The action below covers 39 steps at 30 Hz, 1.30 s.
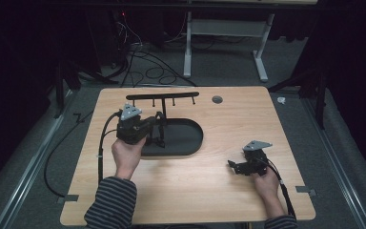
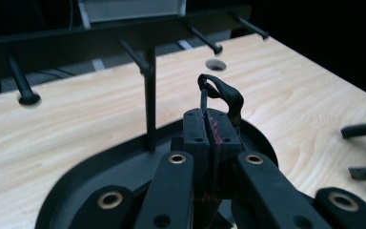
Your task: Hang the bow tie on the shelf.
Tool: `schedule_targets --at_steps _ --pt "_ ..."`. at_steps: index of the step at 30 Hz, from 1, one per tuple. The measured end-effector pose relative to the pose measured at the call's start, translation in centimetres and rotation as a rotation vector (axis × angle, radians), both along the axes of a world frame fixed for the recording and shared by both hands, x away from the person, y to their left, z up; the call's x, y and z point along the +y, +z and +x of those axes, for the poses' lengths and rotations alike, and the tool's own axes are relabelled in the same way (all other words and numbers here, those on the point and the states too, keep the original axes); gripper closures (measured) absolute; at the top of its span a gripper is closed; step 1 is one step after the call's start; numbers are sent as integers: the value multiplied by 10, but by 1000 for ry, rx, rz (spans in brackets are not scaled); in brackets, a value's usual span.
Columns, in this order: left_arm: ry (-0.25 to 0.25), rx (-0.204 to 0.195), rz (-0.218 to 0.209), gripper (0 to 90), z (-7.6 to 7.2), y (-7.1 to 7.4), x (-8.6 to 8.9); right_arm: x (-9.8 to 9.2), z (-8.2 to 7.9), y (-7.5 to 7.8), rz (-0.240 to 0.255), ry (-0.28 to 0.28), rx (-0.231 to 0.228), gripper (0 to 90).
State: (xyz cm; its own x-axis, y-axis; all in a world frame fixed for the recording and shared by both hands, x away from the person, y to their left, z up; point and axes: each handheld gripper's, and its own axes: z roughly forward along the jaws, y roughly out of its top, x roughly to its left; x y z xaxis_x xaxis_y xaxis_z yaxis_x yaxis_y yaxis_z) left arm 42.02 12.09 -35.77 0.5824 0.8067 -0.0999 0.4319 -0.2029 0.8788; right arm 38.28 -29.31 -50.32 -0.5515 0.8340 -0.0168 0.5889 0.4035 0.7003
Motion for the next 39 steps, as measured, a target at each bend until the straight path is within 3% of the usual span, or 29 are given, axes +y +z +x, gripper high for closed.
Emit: schedule_targets --at_steps 18,23,39 --pt "82 -42 22 881 25 11 0 0 0 0 0 -1 2 143" --pt "119 -45 45 881 33 6 0 0 0 0 0 -1 1 143" --pt "171 -46 60 875 49 -3 -1 0 0 0 0 -1 1 144"
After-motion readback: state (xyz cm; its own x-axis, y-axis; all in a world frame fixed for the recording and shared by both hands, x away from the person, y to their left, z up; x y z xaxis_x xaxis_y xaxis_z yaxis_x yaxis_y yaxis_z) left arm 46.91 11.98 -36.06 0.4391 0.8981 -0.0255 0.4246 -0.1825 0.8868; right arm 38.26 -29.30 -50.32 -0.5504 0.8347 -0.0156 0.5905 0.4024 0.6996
